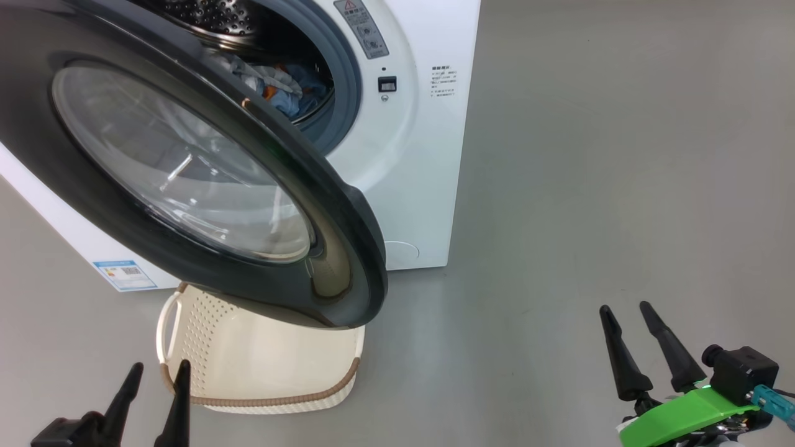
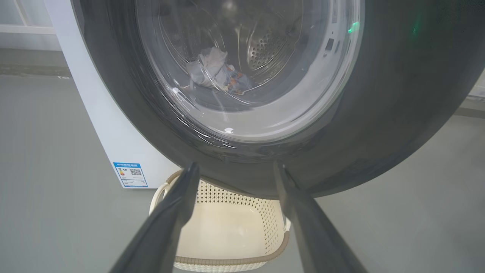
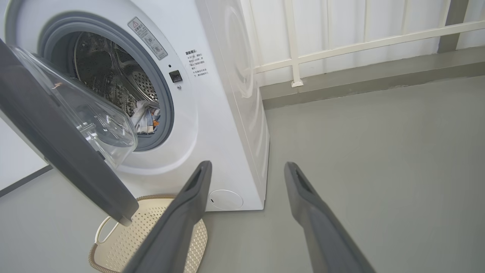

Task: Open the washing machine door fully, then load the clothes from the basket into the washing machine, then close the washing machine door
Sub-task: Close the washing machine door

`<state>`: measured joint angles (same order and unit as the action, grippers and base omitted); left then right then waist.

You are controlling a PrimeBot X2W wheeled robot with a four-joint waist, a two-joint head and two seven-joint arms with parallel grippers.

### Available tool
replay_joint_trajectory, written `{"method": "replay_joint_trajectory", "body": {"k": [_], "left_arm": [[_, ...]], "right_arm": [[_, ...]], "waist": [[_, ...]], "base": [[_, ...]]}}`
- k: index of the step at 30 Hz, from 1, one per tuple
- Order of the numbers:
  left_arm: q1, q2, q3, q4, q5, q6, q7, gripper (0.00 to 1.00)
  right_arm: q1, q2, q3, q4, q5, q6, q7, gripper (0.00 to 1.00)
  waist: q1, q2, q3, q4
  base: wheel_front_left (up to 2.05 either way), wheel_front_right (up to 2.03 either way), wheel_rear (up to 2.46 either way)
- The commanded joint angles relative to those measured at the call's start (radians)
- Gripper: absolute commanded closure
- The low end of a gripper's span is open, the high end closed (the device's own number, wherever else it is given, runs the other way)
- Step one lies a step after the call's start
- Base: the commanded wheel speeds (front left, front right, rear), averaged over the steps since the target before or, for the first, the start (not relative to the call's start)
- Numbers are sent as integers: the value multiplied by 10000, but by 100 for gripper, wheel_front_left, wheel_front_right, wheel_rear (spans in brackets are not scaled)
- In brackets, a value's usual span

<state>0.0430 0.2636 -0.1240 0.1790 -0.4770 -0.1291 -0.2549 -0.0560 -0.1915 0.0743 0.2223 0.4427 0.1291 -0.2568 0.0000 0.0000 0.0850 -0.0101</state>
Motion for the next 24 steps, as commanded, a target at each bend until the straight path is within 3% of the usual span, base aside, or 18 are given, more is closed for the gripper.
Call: {"method": "replay_joint_trajectory", "body": {"k": [1, 2, 3, 14, 24], "left_arm": [[-263, 115, 435, -156, 65, -15, -68, 0], [-242, 89, 445, -143, 50, -15, -68, 0], [-219, 68, 438, -130, 35, -15, -68, 0], [-134, -171, 687, -285, -83, -15, -68, 0], [61, -558, 963, -870, 132, -15, -68, 0]], "right_arm": [[-147, -23, 255, -238, 62, 16, -49, 75], [-185, 30, 267, -251, 118, 16, -49, 93], [-234, 87, 270, -271, 186, 16, -49, 100], [-1659, 515, 789, -1132, 587, 16, -49, 100], [-3453, 802, 2031, -3323, 838, 16, -49, 100]], "waist": [[0, 0, -19, 6], [0, 0, -31, 12], [0, 0, -41, 22], [0, 0, -94, 316], [0, 0, -122, 741]], "base": [[0, 0, 0], [0, 0, 0], [0, 0, 0], [0, 0, 0], [0, 0, 0]]}}
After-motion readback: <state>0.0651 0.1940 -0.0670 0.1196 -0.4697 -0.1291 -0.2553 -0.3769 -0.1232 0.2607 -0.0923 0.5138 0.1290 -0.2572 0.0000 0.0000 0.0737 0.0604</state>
